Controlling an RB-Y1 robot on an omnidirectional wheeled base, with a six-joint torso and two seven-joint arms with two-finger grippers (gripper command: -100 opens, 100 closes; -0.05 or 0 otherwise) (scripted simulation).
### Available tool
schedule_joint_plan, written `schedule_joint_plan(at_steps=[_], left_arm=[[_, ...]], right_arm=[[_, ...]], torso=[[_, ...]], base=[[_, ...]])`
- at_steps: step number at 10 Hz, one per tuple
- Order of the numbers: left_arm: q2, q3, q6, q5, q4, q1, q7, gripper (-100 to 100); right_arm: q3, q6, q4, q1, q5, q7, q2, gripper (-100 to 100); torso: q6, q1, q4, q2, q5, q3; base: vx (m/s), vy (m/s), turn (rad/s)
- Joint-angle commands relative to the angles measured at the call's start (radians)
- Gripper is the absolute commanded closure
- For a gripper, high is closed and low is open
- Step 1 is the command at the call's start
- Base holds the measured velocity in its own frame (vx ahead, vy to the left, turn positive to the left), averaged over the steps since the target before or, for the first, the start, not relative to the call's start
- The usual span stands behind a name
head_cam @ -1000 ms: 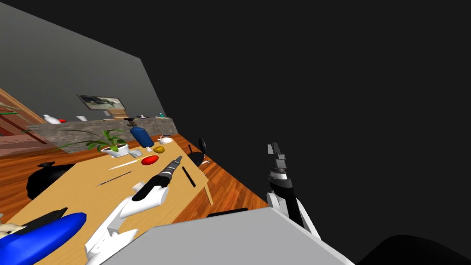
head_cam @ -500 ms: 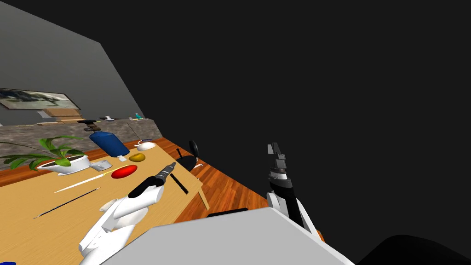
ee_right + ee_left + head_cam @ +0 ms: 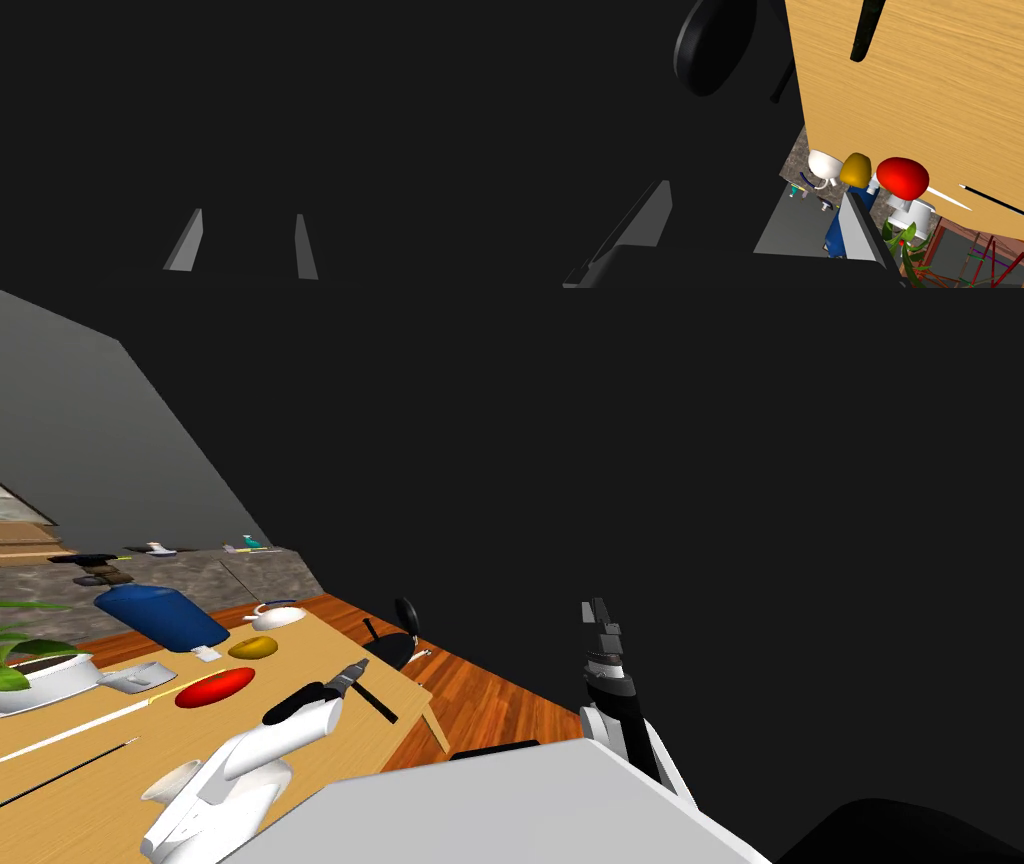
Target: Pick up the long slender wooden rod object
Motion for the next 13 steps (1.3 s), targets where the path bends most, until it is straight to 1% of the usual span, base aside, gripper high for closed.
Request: schedule_joint_plan(at_steps=[1,2,3,4,5,6,7,8,9,10,11,12,13], left_arm=[[0.006,0.022,0.05,0.004,0.029,-0.015,-0.025,-100],[0.014,0.065,0.078,0.015,0.068,-0.026,-0.068,-100],[0.014,0.067,0.11,0.015,0.075,-0.026,-0.07,-100],[0.014,0.067,0.11,0.015,0.075,-0.026,-0.07,-100],[0.021,0.114,0.161,0.027,0.116,-0.035,-0.113,-100],[0.021,0.114,0.169,0.027,0.121,-0.035,-0.113,-100],[0.029,0.155,0.202,0.039,0.162,-0.043,-0.155,-100],[0.029,0.161,0.224,0.039,0.167,-0.043,-0.155,-100],[0.037,0.202,0.255,0.052,0.195,-0.05,-0.195,-100],[0.037,0.208,0.277,0.052,0.213,-0.05,-0.195,-100],[0.044,0.249,0.307,0.065,0.25,-0.055,-0.233,-100],[0.044,0.256,0.331,0.065,0.257,-0.055,-0.233,-100],[0.051,0.297,0.367,0.078,0.29,-0.059,-0.268,-100]], right_arm=[[0.0,0.0,0.0,0.0,0.0,0.0,0.0,0],[0.0,0.0,0.0,0.0,0.0,0.0,0.0,0],[0.0,0.0,0.0,0.0,0.0,0.0,0.0,0],[0.0,0.0,0.0,0.0,0.0,0.0,0.0,0],[0.0,0.0,0.0,0.0,0.0,0.0,0.0,0],[0.0,0.0,0.0,0.0,0.0,0.0,0.0,0],[0.0,0.0,0.0,0.0,0.0,0.0,0.0,0],[0.0,0.0,0.0,0.0,0.0,0.0,0.0,0],[0.0,0.0,0.0,0.0,0.0,0.0,0.0,0],[0.0,0.0,0.0,0.0,0.0,0.0,0.0,0],[0.0,0.0,0.0,0.0,0.0,0.0,0.0,0],[0.0,0.0,0.0,0.0,0.0,0.0,0.0,0],[0.0,0.0,0.0,0.0,0.0,0.0,0.0,0]], torso=[[0.0,0.0,0.0,0.0,0.0,0.0],[-0.001,0.001,0.0,0.0,0.0,0.0],[-0.001,0.001,0.0,0.0,0.0,0.0],[-0.001,0.001,0.0,-0.001,0.0,0.0],[-0.001,0.0,0.0,-0.001,0.0,0.0],[0.0,0.0,0.0,-0.001,0.0,0.0],[-0.001,0.001,0.0,-0.001,0.0,0.0],[-0.001,0.002,0.0,-0.001,0.0,-0.001],[-0.001,0.002,0.0,-0.001,0.0,-0.001],[-0.001,0.001,0.0,-0.002,0.0,-0.001],[-0.001,0.001,0.0,-0.002,0.0,-0.001],[-0.001,0.002,0.0,-0.002,0.0,-0.001],[-0.001,0.002,0.0,-0.002,0.0,-0.001]], base=[[0.006,0.021,-0.175],[0.012,0.027,-0.207],[0.014,0.03,-0.155],[0.007,0.013,-0.026],[0.011,0.01,-0.28],[0.013,0.027,-0.144],[0.026,0.038,-0.259],[0.023,0.036,-0.125],[0.023,0.028,-0.213],[0.021,0.028,-0.137],[0.025,0.036,-0.207],[0.022,0.038,-0.124],[0.035,0.04,-0.233]])
